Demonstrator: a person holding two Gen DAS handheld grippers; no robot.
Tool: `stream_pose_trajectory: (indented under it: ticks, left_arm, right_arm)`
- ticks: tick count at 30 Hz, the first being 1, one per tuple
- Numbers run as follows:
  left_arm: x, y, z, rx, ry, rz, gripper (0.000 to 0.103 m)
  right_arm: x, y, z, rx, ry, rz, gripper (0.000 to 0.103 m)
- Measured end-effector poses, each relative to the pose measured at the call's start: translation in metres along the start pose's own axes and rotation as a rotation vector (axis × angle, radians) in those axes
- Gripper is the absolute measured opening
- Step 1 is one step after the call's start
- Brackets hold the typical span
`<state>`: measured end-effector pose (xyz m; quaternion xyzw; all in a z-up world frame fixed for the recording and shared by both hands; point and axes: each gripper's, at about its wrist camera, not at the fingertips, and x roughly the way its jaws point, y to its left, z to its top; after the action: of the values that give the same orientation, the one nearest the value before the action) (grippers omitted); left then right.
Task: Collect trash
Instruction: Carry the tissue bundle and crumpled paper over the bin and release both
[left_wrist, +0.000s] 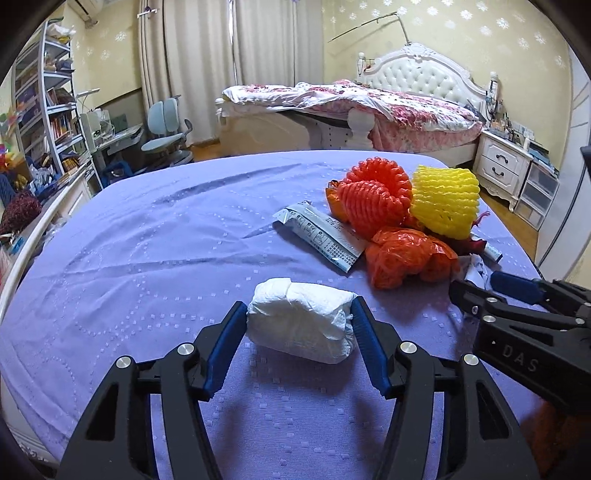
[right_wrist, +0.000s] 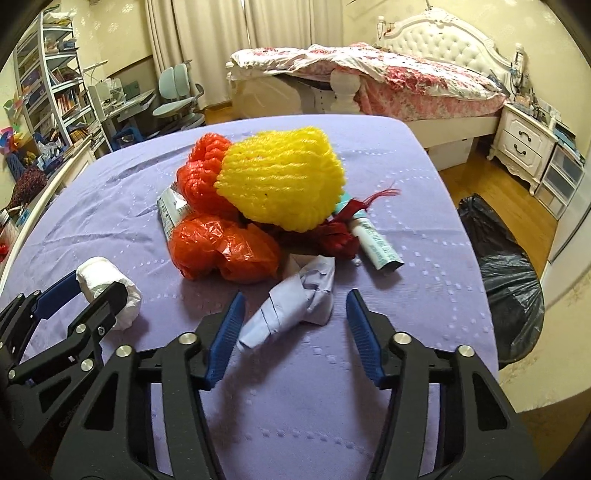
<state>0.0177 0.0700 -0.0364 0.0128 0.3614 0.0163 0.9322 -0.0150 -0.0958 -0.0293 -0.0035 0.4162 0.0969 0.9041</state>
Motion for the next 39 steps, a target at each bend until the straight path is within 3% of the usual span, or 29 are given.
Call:
stream_pose_trajectory:
  ticks: [1,5,15,20,31,39]
  left_arm:
    - [0.0,0.001,0.0,-0.004,0.001,-0.001,0.059]
    - [-0.001,0.003,-0.001,-0.014,-0.009,-0.004,0.059]
    - [-0.02,-0.006,-0.004,0.019,-0.097,0.0,0.059]
    - [-0.026,-0.013,-0.001,-0.012,-0.096,-0.073,0.059]
    - [-0.041,-0.092,0.022,0.099,-0.164,-0.225,0.059]
    - [-0.024,-0.159,0.05,0.16,-0.178,-0.313,0.059]
  right_arm:
    - [0.003,0.001,-0.001,-0.004,0.012,0.005,0.044]
    - [-0.003,0.001,-0.007,-0.017,0.0,0.006,0.037]
    - [-0.027,-0.011,-0.023,-0.023,-0.052,0.011,0.035]
    - [-0.046,-0.029,-0.025,0.011,-0.089,0.008,0.035]
    - [-0.087,-0.104,-0.016,0.1,-0.22,-0.13,0.035]
    - [-0.079,-0.167,-0.006,0.164,-0.244,-0.205,0.035]
